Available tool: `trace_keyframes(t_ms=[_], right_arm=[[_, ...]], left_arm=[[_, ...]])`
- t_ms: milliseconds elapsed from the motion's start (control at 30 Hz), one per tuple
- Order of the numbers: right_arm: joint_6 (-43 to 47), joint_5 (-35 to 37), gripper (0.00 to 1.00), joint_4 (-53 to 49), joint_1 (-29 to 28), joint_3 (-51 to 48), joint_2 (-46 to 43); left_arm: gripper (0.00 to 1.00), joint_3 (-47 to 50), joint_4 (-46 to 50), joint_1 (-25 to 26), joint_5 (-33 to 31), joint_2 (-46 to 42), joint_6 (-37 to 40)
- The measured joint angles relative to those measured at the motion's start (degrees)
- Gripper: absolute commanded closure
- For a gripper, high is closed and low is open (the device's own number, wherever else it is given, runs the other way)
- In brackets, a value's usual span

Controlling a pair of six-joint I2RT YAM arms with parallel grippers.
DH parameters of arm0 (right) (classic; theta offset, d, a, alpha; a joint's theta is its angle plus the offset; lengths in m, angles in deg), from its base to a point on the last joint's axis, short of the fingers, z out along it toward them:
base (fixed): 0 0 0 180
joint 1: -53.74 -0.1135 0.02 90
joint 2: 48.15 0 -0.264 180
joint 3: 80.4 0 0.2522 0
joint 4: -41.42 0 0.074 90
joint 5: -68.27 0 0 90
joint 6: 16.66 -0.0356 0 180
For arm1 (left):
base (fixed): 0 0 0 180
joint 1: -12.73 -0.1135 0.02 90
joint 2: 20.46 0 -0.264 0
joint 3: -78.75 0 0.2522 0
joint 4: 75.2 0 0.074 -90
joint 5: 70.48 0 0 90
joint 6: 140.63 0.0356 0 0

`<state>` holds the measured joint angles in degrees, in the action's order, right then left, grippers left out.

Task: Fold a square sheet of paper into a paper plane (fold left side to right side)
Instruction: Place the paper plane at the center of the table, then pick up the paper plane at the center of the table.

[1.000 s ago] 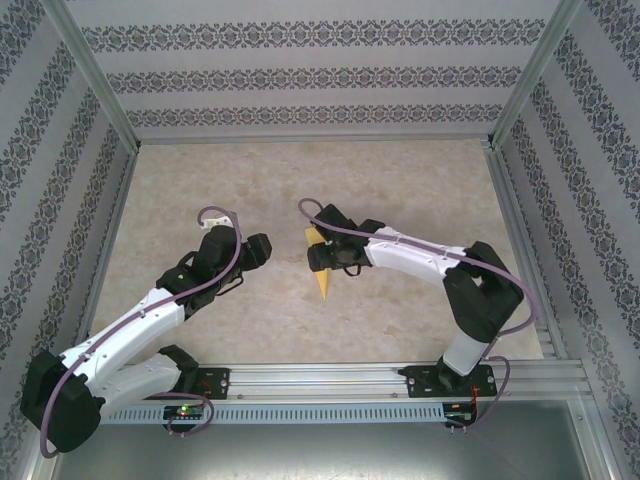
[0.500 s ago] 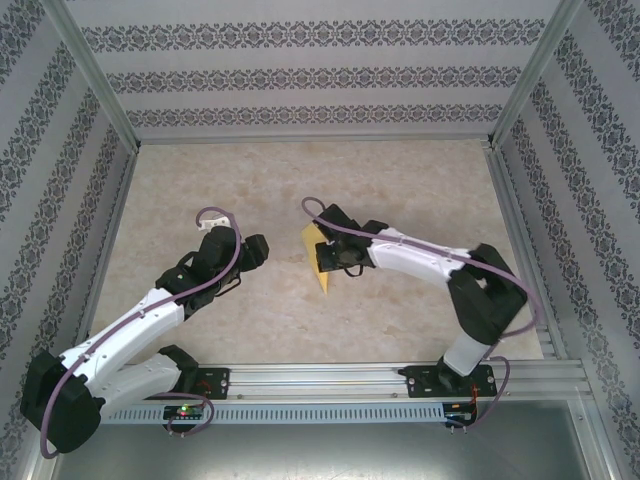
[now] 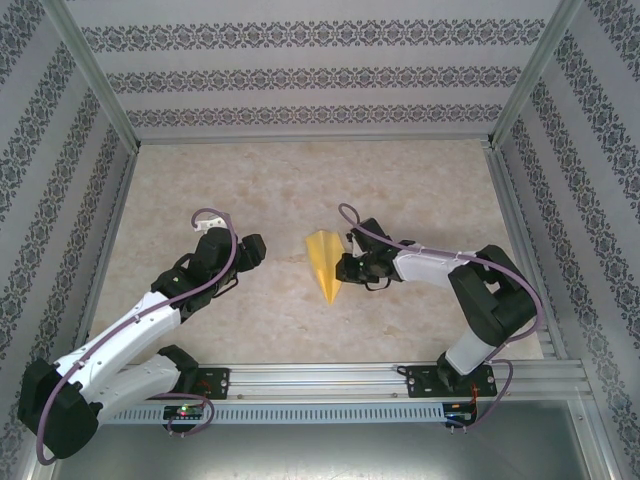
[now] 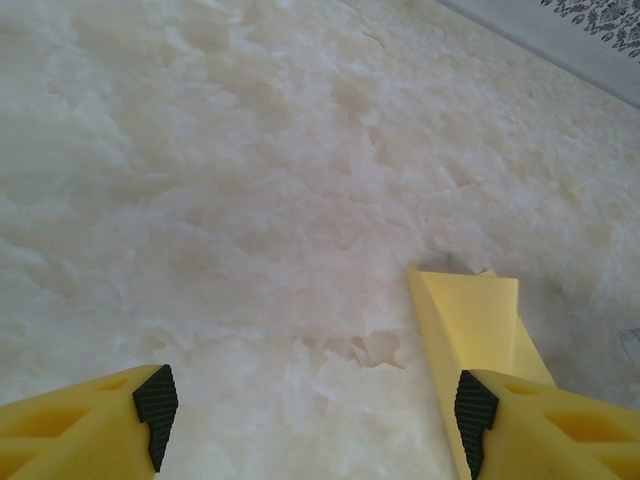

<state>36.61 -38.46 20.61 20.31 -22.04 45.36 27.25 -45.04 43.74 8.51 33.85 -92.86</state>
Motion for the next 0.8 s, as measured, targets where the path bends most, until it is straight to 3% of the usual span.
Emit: trace_keyframes(t_ms=[100, 267, 467, 633, 800], right_arm=[[1.5, 3.5, 0.62, -3.6, 0.0, 0.6, -2.3], [4.5, 12.2, 0.51, -13.8, -1.2, 4.4, -8.9], [5.5, 14.3, 0.39, -19.4, -8.2, 10.6, -10.1], [4.4, 14.4, 0.33, -20.5, -11.6, 14.7, -2.5], [3.5, 15.0, 0.4, -22.1, -11.8, 15.7, 2.7]], left_arm=[[0.23, 0.0, 0.0, 0.0, 0.0, 0.0, 0.0], [0.22, 0.0, 0.0, 0.0, 0.2, 0.0, 0.0], [0.18, 0.0, 0.0, 0.0, 0.3, 0.0, 0.0], [0.17, 0.0, 0.0, 0.0, 0.4, 0.0, 0.0], [0.17, 0.0, 0.0, 0.0, 0.4, -0.2, 0.0]])
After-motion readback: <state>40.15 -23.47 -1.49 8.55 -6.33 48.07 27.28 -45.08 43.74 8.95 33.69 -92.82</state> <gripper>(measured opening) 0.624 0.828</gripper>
